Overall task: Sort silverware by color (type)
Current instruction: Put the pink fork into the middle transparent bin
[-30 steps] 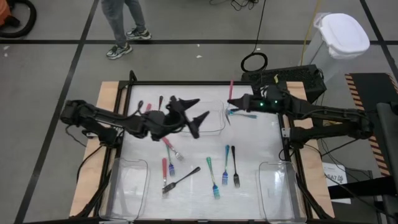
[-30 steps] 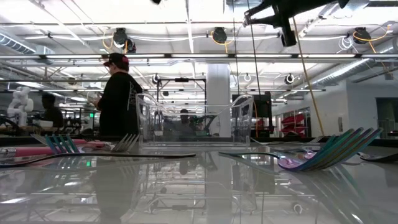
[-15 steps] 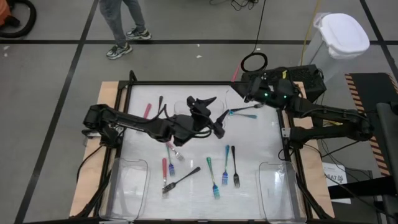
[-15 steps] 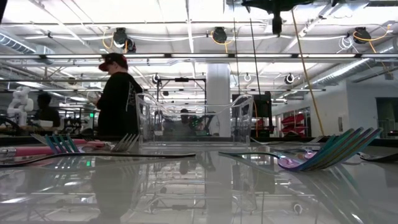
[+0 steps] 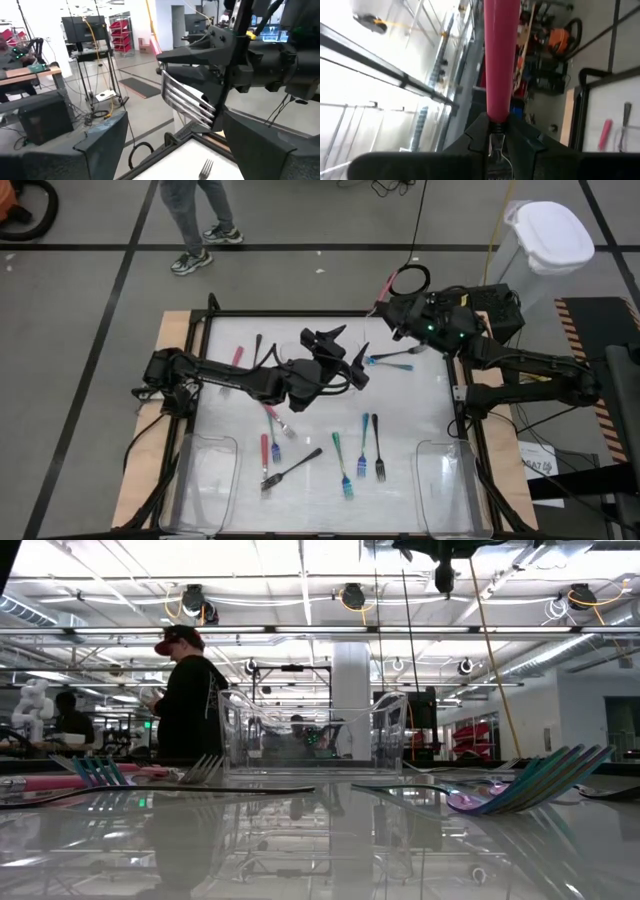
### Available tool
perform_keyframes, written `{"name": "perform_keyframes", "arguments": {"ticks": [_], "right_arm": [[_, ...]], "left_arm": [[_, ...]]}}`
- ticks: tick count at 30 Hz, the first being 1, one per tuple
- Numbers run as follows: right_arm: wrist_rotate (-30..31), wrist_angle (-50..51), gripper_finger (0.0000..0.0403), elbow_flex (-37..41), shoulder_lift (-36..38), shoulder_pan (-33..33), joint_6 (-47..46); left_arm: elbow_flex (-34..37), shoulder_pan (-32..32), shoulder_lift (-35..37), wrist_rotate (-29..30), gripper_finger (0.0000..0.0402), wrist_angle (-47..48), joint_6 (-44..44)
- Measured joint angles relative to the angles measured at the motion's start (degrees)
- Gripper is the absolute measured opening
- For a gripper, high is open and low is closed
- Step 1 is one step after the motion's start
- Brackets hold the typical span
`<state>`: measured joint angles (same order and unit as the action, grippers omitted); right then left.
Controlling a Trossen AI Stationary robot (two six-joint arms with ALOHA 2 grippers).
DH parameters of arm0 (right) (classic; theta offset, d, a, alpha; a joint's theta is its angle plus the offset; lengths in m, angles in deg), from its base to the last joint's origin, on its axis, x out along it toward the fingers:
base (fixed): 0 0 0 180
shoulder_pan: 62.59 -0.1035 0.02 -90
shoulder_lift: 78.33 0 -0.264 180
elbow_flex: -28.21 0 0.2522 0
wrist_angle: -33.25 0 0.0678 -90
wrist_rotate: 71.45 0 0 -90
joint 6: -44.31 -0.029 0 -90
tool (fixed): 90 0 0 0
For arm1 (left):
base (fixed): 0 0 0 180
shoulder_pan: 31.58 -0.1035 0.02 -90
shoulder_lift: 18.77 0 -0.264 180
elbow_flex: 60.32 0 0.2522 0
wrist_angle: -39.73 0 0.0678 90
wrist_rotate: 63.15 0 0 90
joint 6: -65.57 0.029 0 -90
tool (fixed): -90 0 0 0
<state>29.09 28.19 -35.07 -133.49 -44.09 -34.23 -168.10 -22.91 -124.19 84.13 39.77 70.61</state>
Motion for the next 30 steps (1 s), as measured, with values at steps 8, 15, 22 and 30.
{"name": "perform_keyframes", "arguments": {"ticks": [8, 15, 22, 30], "right_arm": [[4.4, -0.2, 0.0043, 0.0, 0.0, -0.3, 1.1], [8.2, -0.2, 0.0043, 0.0, 0.0, -2.0, 3.2], [11.4, 0.9, 0.0043, 0.0, 0.0, -3.5, 5.2], [12.2, 1.2, 0.0043, 0.0, -0.3, -3.9, 5.7]], "left_arm": [[0.0, -0.8, 0.0, 0.1, 0.0325, 0.5, 0.2], [0.0, -2.0, -0.4, 0.1, 0.0301, 1.3, 0.3], [0.0, -2.7, -0.4, -1.8, 0.0262, 0.8, -0.2], [0.0, -2.8, -0.4, -3.0, 0.0258, 1.1, -1.7]]}}
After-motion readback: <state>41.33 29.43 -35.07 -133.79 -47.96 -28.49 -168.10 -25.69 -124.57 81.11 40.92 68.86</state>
